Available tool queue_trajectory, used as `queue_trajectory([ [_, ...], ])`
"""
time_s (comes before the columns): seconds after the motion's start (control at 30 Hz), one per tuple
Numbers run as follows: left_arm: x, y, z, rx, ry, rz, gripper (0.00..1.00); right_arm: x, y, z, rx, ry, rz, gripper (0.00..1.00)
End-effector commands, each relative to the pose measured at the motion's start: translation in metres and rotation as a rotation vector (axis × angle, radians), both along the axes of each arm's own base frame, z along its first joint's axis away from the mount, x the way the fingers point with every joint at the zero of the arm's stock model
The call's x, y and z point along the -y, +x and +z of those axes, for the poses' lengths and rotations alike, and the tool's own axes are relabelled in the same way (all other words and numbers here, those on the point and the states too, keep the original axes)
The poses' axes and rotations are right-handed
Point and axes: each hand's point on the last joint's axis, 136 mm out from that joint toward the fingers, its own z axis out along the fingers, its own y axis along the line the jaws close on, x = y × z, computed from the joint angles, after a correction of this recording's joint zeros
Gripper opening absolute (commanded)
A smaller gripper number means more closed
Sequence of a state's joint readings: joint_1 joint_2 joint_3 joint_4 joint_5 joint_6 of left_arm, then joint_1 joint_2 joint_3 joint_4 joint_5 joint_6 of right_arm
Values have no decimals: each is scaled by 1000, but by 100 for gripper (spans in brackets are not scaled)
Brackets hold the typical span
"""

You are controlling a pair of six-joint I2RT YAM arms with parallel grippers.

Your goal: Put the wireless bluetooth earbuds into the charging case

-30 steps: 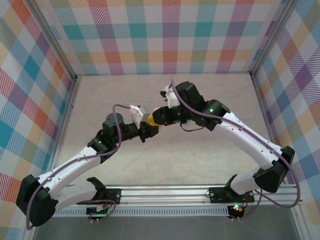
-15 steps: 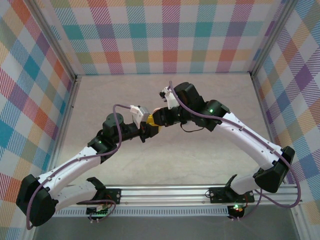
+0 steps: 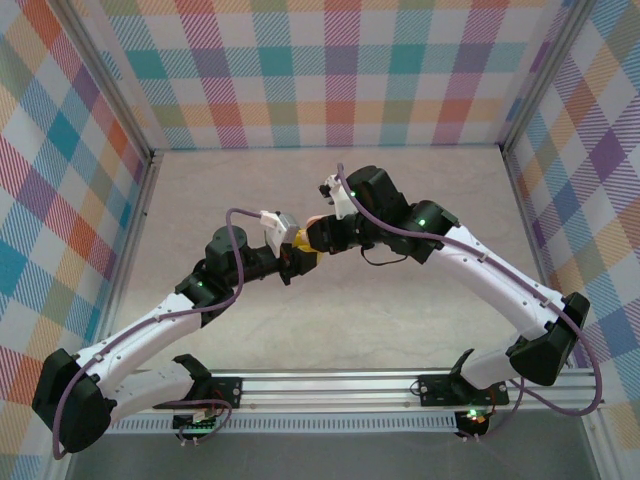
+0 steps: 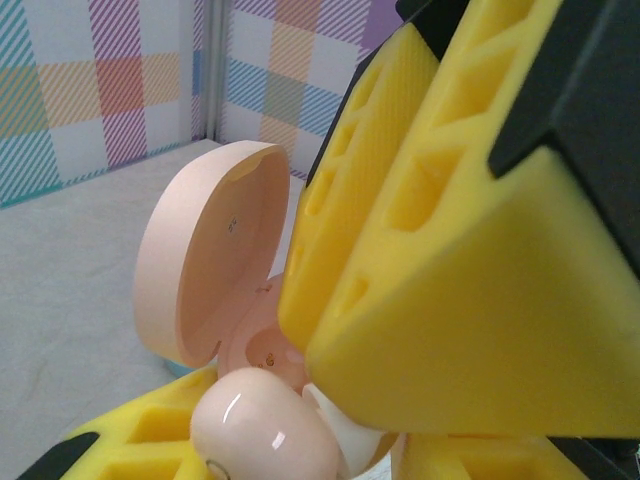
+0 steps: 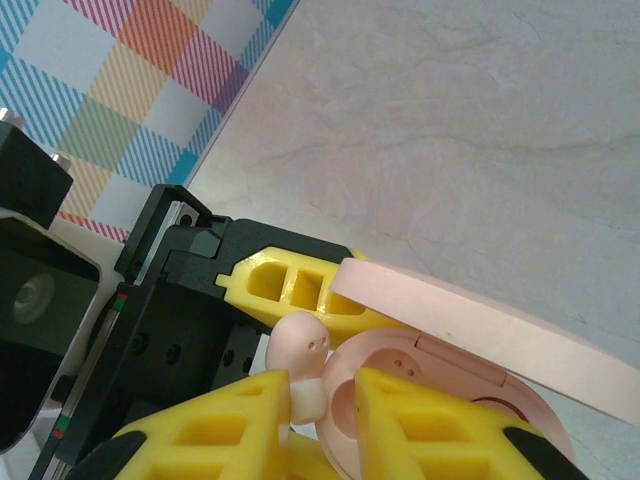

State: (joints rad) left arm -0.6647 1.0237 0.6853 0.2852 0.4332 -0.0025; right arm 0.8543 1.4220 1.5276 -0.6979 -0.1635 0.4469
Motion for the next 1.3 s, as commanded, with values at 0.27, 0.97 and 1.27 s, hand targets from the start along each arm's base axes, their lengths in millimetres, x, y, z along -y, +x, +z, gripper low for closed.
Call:
queue_trajectory([
  [0.27,-4,-5,31,89,-12,-12,30,8,-1,1,31,-17,-7,26],
  [0.97,-4,-4,33,98,55,-15,30,15,-5,16,54,14,-26,26],
  [1.27,-1,-2,30,85,81,-25,30,14,-7,25,86,-4,19,28],
])
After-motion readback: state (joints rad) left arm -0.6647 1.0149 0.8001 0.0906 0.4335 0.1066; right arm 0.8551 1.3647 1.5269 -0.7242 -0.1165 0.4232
